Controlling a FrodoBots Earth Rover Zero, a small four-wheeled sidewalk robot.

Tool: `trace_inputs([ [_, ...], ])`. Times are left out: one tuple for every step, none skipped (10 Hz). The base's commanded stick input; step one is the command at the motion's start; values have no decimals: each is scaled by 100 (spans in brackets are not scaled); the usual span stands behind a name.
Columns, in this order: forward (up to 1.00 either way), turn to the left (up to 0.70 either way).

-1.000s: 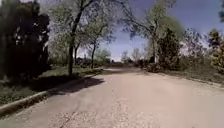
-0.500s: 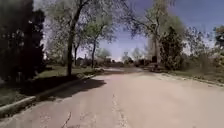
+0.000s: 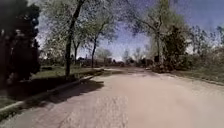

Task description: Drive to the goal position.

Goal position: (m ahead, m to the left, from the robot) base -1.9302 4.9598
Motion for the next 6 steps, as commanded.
trace_inputs([
  [70, 0],
  [70, 0],
  [70, 0],
  [70, 0],
  [70, 0],
  [70, 0],
])
